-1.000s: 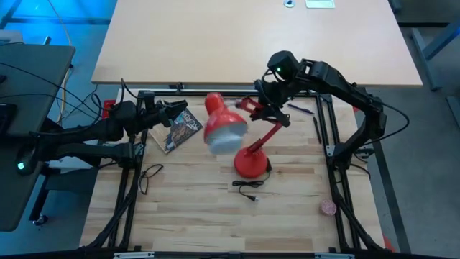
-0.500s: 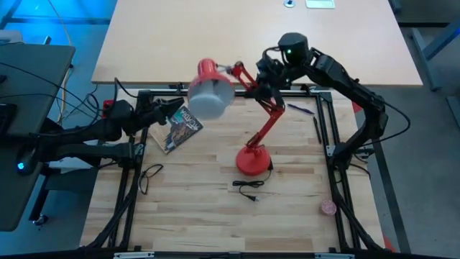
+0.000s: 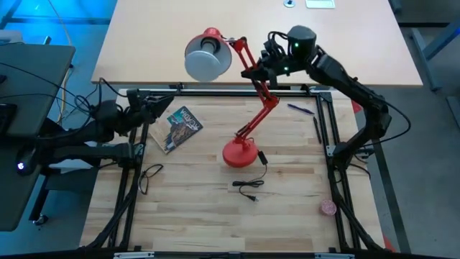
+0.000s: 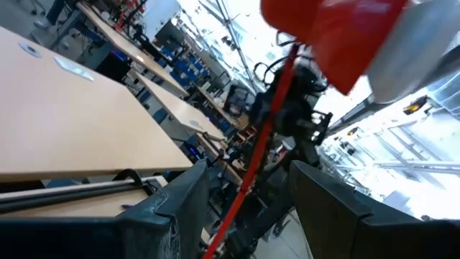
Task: Screw lightbulb
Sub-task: Insert the lightbulb into the red lamp
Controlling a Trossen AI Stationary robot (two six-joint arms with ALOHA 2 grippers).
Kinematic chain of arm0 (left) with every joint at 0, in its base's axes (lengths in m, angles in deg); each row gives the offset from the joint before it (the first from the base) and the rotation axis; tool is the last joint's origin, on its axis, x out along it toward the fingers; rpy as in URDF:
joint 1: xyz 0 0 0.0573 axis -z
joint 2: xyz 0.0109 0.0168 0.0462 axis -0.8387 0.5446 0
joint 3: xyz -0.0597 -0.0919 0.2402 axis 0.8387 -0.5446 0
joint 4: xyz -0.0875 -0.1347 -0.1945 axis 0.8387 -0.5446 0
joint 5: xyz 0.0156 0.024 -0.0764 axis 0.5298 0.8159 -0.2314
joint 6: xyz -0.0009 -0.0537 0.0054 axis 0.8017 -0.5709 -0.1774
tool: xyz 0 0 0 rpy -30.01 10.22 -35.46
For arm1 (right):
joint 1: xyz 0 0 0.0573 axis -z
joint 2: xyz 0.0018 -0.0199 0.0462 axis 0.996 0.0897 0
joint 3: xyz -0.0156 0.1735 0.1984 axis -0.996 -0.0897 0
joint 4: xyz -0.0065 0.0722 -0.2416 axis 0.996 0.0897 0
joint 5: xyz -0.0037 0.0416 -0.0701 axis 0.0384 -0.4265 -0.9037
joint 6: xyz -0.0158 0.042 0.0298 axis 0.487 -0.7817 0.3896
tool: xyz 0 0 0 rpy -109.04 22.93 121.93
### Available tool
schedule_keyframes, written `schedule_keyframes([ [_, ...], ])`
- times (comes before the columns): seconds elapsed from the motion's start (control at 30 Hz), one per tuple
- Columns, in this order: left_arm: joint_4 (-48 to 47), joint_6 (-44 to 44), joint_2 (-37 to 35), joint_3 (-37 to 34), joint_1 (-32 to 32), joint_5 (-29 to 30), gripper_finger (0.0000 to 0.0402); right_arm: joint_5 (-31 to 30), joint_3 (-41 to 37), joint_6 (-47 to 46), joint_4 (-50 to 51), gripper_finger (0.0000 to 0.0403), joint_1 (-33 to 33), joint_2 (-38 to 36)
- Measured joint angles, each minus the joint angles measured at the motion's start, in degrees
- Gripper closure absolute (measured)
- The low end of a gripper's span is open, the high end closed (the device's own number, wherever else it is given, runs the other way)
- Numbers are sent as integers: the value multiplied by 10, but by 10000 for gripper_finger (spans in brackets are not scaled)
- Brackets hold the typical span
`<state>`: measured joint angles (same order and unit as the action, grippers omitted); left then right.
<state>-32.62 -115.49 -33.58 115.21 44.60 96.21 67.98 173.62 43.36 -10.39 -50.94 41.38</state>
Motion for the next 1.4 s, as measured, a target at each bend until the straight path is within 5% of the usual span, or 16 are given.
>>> schedule_keyframes([
  [0.23,-19,0,-24,0,-16,4,218,-32,-212,-207,-347,377,-9,-46],
  [0.43,-42,-3,-34,0,-41,4,218,-125,-344,-334,-496,377,-21,-94],
  [0.77,-130,-25,-27,30,-80,-29,218,-276,-496,-370,-582,375,-66,-118],
  [1.4,-171,-30,-9,45,-117,-57,218,-426,-632,-457,-647,375,-120,-120],
])
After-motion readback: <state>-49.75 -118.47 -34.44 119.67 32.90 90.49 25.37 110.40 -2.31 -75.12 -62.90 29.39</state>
